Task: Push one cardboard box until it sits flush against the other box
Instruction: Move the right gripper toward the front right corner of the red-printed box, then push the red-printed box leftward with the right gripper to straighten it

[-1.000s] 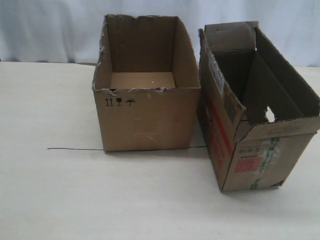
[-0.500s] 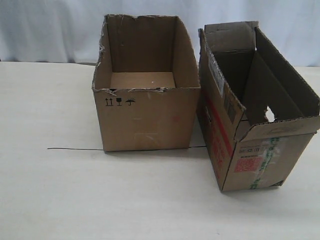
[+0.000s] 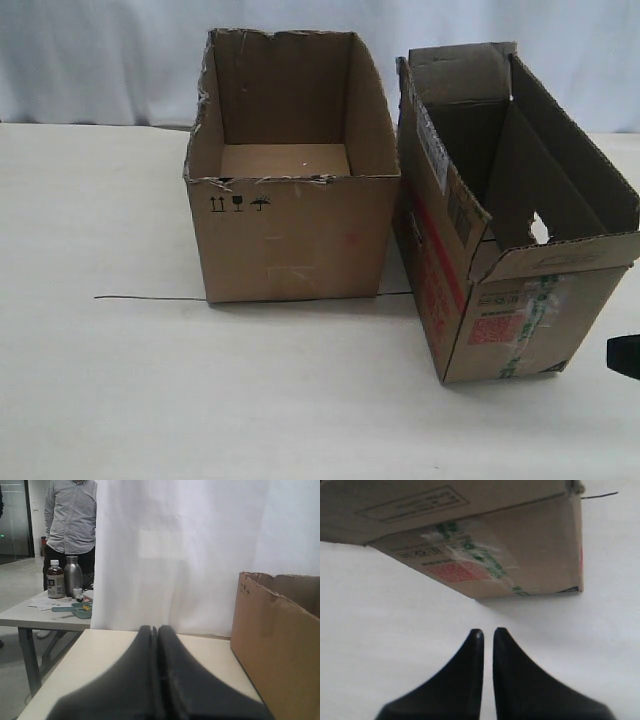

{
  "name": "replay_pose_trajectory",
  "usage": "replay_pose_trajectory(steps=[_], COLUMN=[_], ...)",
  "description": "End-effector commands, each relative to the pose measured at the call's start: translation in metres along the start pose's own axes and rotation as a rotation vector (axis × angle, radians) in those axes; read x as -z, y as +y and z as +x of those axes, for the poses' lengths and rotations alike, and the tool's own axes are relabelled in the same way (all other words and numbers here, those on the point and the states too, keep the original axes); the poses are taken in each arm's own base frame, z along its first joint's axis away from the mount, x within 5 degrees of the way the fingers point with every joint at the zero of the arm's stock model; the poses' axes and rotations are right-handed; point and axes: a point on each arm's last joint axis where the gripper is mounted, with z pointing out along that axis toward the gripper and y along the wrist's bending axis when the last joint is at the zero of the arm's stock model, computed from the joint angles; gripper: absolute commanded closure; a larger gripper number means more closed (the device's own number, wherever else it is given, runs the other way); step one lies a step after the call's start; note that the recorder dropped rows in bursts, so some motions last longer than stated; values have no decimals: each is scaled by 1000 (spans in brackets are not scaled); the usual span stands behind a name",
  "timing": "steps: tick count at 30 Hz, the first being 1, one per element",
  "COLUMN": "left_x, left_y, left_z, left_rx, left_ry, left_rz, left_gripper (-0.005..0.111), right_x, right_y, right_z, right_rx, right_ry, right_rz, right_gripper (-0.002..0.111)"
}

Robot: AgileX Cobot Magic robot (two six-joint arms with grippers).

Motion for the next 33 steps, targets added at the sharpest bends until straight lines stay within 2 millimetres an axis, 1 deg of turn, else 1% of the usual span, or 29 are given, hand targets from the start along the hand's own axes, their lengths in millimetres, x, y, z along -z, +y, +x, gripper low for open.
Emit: replay_pose_trajectory(steps=[1, 5, 9, 11, 14, 18, 20, 23, 25, 27, 29, 33], left_x=[0, 0, 0, 0, 0, 0, 0, 0, 0, 0, 0, 0], left_y=[0, 0, 0, 0, 0, 0, 0, 0, 0, 0, 0, 0], left_z=[0, 0, 0, 0, 0, 0, 0, 0, 0, 0, 0, 0], left_rx=[2, 2, 2, 2, 2, 2, 2, 0, 0, 2, 2, 2], left_ry=[-11, -11, -11, -11, -11, -11, -11, -11, -11, -11, -11, -11], left_rz=[2, 2, 2, 2, 2, 2, 2, 2, 2, 2, 2, 2], left_gripper=[107, 107, 107, 107, 107, 107, 107, 107, 107, 107, 107, 107], right_x=[-9, -15, -16, -17, -20, -31, -40, -50, -56, -62, -65, -72], right_y=[-6, -7, -9, -6, 5, 16, 24, 32, 34, 31, 30, 29], right_z=[-5, -13, -23, -29, -36, -31, -27, -26, -25, -24, -23, -26], right_rx=[1, 15, 30, 82, 151, 191, 218, 250, 265, 275, 269, 278], right_ry=[4, -21, -27, -20, 34, 105, 108, 97, 108, 136, 157, 140], right_rz=[3, -24, -17, -20, -28, 19, 25, 54, 88, 133, 143, 146], right_gripper=[103, 103, 103, 103, 103, 103, 103, 103, 103, 103, 103, 103])
